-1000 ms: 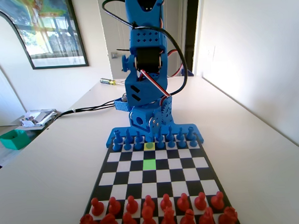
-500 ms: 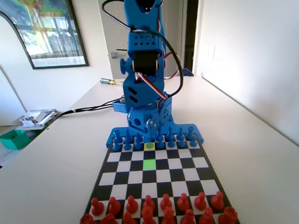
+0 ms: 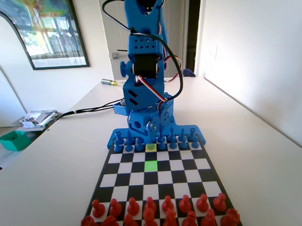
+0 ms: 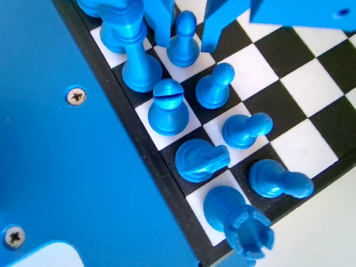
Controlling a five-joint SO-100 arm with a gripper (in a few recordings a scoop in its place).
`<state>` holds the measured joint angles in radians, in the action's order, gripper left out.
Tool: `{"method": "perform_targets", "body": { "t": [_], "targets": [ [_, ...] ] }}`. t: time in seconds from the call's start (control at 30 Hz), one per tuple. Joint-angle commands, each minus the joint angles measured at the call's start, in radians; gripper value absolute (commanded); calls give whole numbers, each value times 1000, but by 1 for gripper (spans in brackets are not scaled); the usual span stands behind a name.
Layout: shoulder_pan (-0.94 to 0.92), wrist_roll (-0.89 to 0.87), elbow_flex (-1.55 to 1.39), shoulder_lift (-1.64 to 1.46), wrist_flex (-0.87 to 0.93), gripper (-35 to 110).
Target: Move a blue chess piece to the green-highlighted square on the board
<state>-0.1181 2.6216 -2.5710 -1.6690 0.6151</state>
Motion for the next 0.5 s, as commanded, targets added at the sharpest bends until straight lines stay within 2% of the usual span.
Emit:
{"method": "perform_targets", "body": {
  "t": [0.0, 0.23, 0.47],
  "targets": [
    [-6, 21, -12, -8, -18, 3],
    [-9, 46, -74, -8, -118, 1],
    [-29, 49, -41, -9, -104, 1]
  ]
}}
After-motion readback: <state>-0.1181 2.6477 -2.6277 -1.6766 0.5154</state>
